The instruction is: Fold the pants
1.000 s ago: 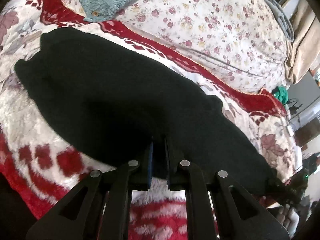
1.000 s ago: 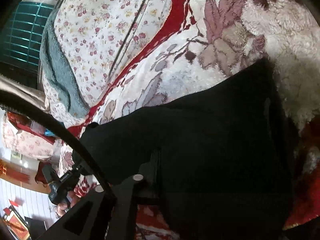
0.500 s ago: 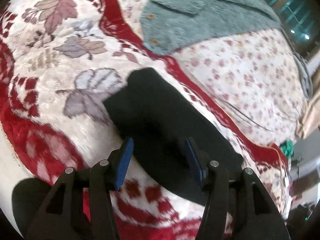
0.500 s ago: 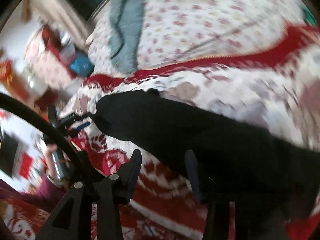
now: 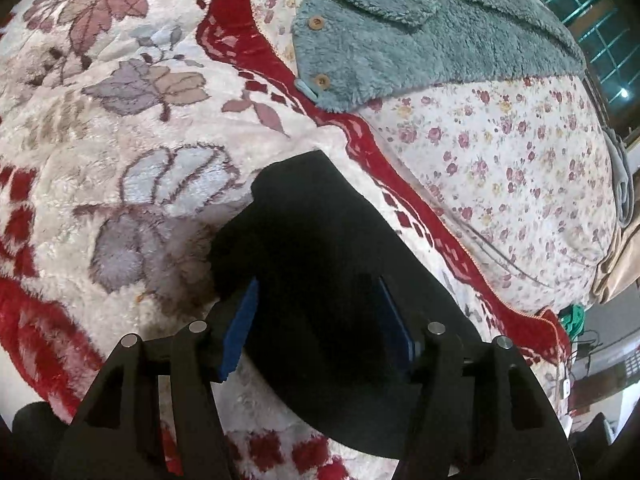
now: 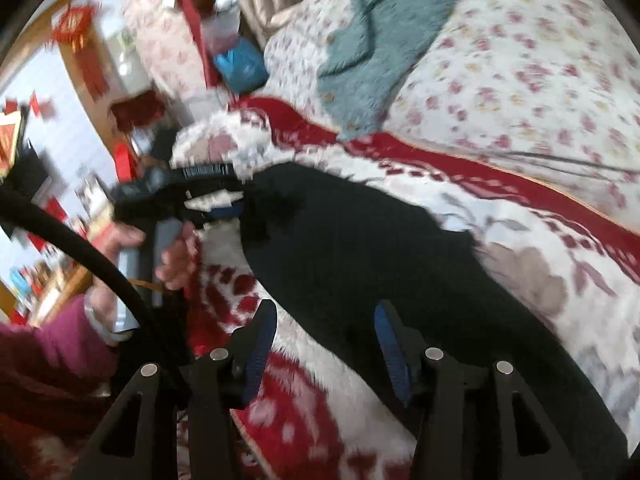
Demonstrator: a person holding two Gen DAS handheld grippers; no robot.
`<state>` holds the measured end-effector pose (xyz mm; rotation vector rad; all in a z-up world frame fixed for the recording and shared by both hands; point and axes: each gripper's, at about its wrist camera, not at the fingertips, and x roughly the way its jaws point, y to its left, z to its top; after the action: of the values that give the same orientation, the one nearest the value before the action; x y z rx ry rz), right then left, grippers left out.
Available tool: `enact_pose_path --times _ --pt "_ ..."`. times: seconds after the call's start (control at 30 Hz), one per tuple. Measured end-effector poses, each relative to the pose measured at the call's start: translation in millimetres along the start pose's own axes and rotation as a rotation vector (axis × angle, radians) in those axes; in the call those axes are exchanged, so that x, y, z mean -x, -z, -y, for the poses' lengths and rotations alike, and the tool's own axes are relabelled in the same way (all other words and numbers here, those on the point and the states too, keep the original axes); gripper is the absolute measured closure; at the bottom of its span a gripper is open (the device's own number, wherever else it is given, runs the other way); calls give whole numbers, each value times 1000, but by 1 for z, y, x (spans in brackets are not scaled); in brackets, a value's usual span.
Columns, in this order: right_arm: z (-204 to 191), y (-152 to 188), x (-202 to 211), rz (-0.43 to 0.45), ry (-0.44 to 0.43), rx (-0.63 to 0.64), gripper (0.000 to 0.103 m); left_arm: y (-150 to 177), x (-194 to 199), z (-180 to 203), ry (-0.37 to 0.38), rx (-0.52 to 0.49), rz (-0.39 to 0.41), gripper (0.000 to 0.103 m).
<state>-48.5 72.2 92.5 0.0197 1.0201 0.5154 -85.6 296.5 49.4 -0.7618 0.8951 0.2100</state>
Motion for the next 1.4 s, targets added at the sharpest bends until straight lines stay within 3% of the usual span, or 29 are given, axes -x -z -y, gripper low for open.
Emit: enact_pose_path --times 0.2,0.33,0.43,0.47,0.5,0.53,0.57,0.8,0.97,1.07,1.13,1.17,1.2,1.27,1.33,1.4 --pt "-20 -12 -52 -32 57 133 54 -20 -1 8 20 -5 34 37" --pt "-14 -14 -66 -21 72 133 54 -34 -11 10 14 -14 14 37" --pt "-5 -16 -71 4 44 122 70 -37 -17 6 35 5 19 38" --pt "-1 -18 -73 5 34 113 76 -37 -16 6 36 -2 37 48" --pt "1 -19 -74 7 22 104 83 -37 -15 7 21 -13 46 75" --pt "3 -20 -74 10 3 88 87 -37 -15 8 -9 -33 54 86" --pt "5 -22 -72 12 -18 67 93 -37 -14 8 -6 -44 54 87" --pt "-19 -33 -39 52 -115 96 99 -36 19 8 97 -74 71 93" --pt "-30 -32 -41 46 -101 109 99 -31 29 5 84 -91 61 94" --pt "-32 -32 -41 68 -29 121 97 -30 28 -1 72 -67 55 94" --pt "-37 -32 -42 72 25 153 74 -28 27 -3 75 -55 50 94" --pt "-41 -31 -45 69 47 184 46 -28 26 -4 75 -52 51 94" --pt "-41 -29 -48 66 58 200 41 -28 27 -4 76 -51 51 94" --pt "-38 -28 -58 42 74 211 43 -29 27 -3 78 -57 53 94" --pt "-32 -29 -66 39 138 217 50 -30 28 -1 80 -60 56 94" --pt "-26 -30 -73 24 135 225 57 -32 30 0 92 -54 54 94"
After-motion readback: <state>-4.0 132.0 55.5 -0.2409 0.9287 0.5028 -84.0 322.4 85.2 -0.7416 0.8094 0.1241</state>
